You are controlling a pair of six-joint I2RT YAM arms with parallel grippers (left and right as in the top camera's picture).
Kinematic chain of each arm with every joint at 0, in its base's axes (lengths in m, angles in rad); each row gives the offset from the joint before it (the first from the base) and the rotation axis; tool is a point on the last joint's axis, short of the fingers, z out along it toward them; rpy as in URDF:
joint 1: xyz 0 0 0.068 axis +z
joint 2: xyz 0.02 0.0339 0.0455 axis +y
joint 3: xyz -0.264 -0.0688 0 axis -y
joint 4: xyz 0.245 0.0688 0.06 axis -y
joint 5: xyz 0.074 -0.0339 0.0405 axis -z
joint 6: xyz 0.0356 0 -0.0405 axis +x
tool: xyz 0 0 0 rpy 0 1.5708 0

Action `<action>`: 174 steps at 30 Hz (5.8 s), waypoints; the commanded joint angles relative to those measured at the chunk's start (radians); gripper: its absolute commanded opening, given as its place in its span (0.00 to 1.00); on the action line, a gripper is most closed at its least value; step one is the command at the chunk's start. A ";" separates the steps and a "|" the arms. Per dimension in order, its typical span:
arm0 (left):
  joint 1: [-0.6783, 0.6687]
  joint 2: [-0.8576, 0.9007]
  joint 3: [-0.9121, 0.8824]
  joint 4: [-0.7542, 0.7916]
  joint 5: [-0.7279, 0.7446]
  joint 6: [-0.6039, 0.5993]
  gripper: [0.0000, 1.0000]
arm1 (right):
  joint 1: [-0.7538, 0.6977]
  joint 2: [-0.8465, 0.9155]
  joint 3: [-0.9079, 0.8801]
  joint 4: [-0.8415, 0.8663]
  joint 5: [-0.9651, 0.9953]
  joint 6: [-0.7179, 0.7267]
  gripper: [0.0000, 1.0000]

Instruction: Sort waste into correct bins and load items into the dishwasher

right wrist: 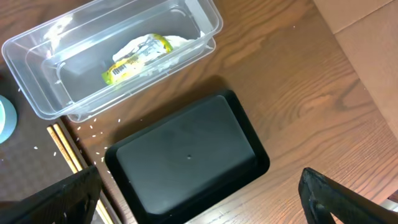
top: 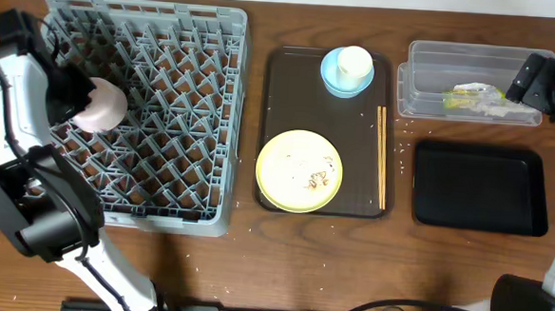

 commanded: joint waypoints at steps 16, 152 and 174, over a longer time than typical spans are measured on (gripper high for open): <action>0.050 -0.200 0.003 -0.003 0.645 -0.002 0.68 | -0.004 0.003 0.002 0.013 0.014 -0.007 0.99; -0.948 0.154 0.005 0.793 -0.055 -0.152 0.07 | -0.004 0.003 0.002 -0.010 -0.069 -0.007 0.99; -0.536 -0.119 0.005 0.421 -0.632 0.256 0.08 | 0.002 0.003 0.002 -0.004 -0.069 -0.006 0.99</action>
